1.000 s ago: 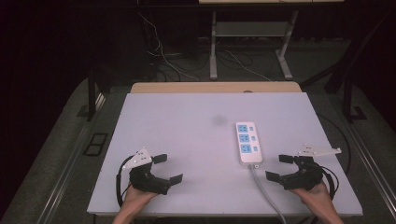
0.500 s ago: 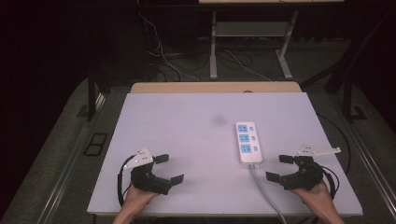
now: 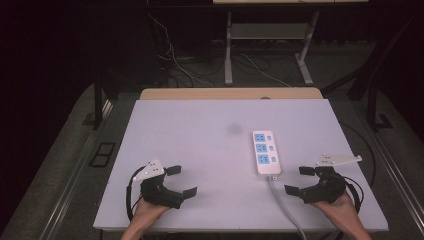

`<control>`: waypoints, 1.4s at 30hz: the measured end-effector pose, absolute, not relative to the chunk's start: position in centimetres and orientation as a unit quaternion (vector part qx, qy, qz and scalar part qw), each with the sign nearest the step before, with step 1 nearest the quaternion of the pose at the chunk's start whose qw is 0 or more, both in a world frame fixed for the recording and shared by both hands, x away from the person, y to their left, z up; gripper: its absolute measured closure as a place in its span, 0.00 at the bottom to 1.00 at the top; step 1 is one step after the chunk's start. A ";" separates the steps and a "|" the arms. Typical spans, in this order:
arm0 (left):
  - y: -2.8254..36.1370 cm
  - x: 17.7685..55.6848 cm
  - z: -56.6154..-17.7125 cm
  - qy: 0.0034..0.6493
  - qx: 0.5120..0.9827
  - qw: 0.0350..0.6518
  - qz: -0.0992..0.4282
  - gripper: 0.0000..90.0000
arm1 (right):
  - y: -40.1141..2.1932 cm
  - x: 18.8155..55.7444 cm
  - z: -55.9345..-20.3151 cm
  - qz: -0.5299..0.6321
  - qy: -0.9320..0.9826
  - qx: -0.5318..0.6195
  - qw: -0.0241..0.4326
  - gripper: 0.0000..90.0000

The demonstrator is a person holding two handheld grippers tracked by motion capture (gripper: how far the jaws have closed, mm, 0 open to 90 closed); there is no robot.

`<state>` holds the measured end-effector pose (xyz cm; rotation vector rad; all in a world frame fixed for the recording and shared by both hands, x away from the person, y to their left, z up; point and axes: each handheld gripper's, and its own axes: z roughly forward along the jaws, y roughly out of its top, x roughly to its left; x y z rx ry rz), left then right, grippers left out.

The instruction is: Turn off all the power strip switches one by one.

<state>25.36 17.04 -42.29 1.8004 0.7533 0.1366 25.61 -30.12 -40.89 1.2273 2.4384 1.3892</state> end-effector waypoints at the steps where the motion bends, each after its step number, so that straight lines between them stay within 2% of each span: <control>1: 17.1 25.3 -42.3 0.320 0.763 0.559 0.058 0.00 | -30.1 25.7 -40.9 0.451 0.797 0.400 0.039 0.01; 20: 17.1 25.5 -42.4 0.321 0.763 0.558 0.054 0.00 | -29.2 27.6 -39.7 0.416 0.826 0.381 0.021 0.01; 42: 17.2 25.6 -42.3 0.323 0.765 0.555 0.054 0.00 | -28.5 31.0 -37.3 0.389 0.845 0.365 0.038 0.01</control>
